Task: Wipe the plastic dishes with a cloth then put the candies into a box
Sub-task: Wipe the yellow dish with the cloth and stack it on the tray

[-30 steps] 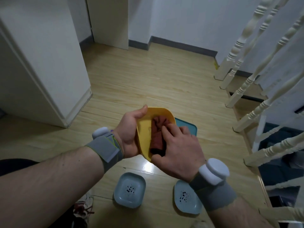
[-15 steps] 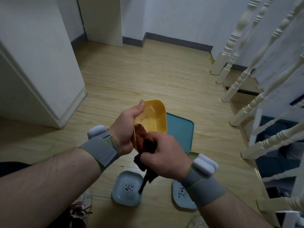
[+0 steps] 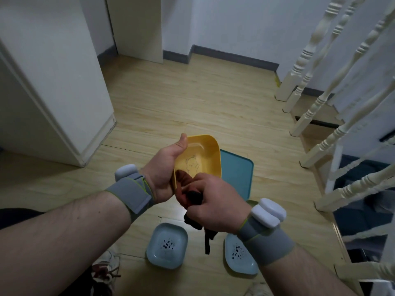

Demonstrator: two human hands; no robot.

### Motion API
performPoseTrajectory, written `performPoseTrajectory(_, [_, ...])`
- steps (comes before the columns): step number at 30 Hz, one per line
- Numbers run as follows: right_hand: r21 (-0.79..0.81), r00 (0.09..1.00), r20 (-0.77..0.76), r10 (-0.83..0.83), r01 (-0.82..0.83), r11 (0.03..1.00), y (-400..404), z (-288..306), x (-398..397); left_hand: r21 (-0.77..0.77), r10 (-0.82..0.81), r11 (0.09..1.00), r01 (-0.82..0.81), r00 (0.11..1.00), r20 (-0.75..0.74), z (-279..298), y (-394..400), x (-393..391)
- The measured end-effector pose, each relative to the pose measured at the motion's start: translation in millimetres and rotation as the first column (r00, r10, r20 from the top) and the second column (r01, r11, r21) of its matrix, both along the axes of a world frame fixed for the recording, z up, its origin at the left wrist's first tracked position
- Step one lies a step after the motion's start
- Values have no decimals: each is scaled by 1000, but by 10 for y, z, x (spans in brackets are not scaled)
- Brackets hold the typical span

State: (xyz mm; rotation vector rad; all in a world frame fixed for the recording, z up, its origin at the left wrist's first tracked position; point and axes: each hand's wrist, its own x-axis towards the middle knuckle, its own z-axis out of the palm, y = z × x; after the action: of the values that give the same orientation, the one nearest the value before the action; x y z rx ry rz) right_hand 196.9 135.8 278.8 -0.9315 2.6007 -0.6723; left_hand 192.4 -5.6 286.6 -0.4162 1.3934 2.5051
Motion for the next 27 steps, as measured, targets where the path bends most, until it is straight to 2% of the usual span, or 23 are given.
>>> performPoseTrajectory(1, [-8, 1000, -13, -24, 24, 1000, -1, -12, -12, 1, -5, 1000, 5, 1000, -10, -18, 17, -5])
performPoseTrajectory(2, [-83, 997, 24, -78, 79, 993, -9, -5, -13, -25, -13, 1000, 12, 999, -30, -40, 31, -13])
performPoseTrajectory(3, [-206, 977, 143, -161, 189, 960, -18, 0, -20, -72, -20, 997, 17, 999, -40, -74, 45, -21])
performPoseTrajectory(5, [-407, 833, 506, -223, 459, 790, -40, 50, -49, -125, -45, 992, 36, 997, -69, -170, 108, -33])
performPoseTrajectory(6, [-445, 760, 623, -184, 538, 715, -44, 75, -61, -116, -69, 991, 60, 995, -74, -207, 149, -19])
performPoseTrajectory(7, [-450, 740, 651, -168, 555, 700, -44, 92, -65, -99, -87, 992, 81, 994, -67, -221, 183, -1])
performPoseTrajectory(8, [-450, 763, 626, -163, 524, 723, -35, 81, -77, -75, -103, 992, 98, 993, -64, -217, 188, 11])
performPoseTrajectory(10, [-387, 859, 493, -137, 358, 850, -3, 90, -71, -60, -75, 996, 73, 997, -32, -189, 117, -7])
performPoseTrajectory(12, [-195, 943, 323, -77, 146, 970, 31, 101, -65, -99, -59, 994, 55, 998, -38, -202, 14, -52])
performPoseTrajectory(13, [-89, 968, 250, -39, 64, 994, 50, 103, -54, -128, -69, 990, 62, 996, -58, -216, -4, -68])
performPoseTrajectory(14, [-49, 982, 187, -25, 34, 998, 59, 93, -48, -147, -78, 987, 67, 994, -76, -221, 6, -70])
performPoseTrajectory(15, [-80, 986, 159, -50, 64, 995, 52, 83, -49, -159, -71, 986, 57, 994, -78, -250, 20, -72])
performPoseTrajectory(16, [-182, 978, 180, -103, 136, 974, 43, 83, -44, -156, -66, 987, 51, 993, -95, -263, 47, -65])
performPoseTrajectory(18, [-403, 889, 403, -218, 386, 830, 23, 84, -61, -102, -95, 991, 83, 989, -110, -266, 108, -41])
performPoseTrajectory(19, [-459, 818, 533, -217, 495, 738, 14, 98, -73, -88, -122, 990, 114, 988, -92, -282, 129, -34])
performPoseTrajectory(20, [-482, 784, 589, -198, 537, 693, 8, 100, -83, -93, -151, 985, 144, 986, -74, -274, 152, -18])
performPoseTrajectory(21, [-485, 795, 575, -193, 522, 702, -5, 104, -81, -88, -172, 982, 165, 983, -71, -254, 167, -8])
performPoseTrajectory(23, [-459, 874, 455, -172, 396, 796, -26, 96, -74, -41, -160, 987, 157, 984, -74, -247, 155, -8])
performPoseTrajectory(25, [-311, 943, 300, -143, 238, 920, -40, 94, -52, -26, -70, 997, 69, 996, -47, -217, 97, -35])
performPoseTrajectory(27, [-103, 985, 152, -76, 93, 990, 10, 52, -41, -50, -41, 998, 39, 998, -48, -202, 34, -59])
